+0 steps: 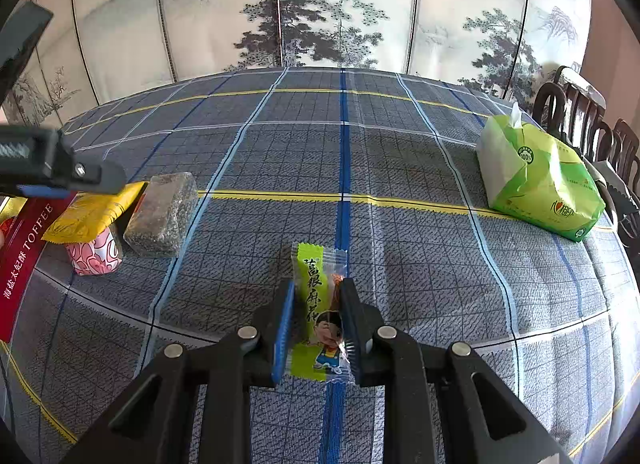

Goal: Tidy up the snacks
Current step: 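Grasp the green-and-white snack packet with the right gripper while the left gripper reaches a yellow bag, then grasp the square yellow bag with the left gripper and carry it over the tin tray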

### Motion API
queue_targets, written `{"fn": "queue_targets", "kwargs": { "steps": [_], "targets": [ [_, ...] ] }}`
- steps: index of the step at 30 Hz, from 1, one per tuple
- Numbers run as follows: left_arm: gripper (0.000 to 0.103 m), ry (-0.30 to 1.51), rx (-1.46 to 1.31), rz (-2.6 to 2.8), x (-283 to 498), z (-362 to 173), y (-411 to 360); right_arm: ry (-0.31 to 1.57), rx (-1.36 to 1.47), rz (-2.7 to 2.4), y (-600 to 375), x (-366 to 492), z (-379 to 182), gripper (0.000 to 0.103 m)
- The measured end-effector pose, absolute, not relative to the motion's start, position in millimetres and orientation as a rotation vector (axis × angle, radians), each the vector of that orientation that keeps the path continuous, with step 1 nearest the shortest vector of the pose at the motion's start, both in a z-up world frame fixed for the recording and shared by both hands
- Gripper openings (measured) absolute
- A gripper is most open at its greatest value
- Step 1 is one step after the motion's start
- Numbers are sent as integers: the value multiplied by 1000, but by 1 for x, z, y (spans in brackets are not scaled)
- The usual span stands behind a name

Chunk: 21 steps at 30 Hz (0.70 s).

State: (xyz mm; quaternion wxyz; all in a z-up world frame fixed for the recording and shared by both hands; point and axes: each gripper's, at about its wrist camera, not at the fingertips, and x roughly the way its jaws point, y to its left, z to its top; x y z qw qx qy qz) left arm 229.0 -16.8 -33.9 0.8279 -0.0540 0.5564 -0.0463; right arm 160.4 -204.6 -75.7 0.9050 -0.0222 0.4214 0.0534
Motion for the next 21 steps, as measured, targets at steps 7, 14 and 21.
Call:
{"fn": "queue_targets", "kwargs": {
  "steps": [7, 14, 21],
  "targets": [
    [56, 1197, -135, -133, 222, -44, -7, 870, -46, 110, -205, 160, -76, 23],
    [54, 1187, -125, -140, 212, -44, -1, 870, -47, 110, -205, 160, -76, 23],
    [54, 1174, -138, -154, 200, -36, 6, 870, -47, 110, -204, 161, -76, 23]
  ]
}}
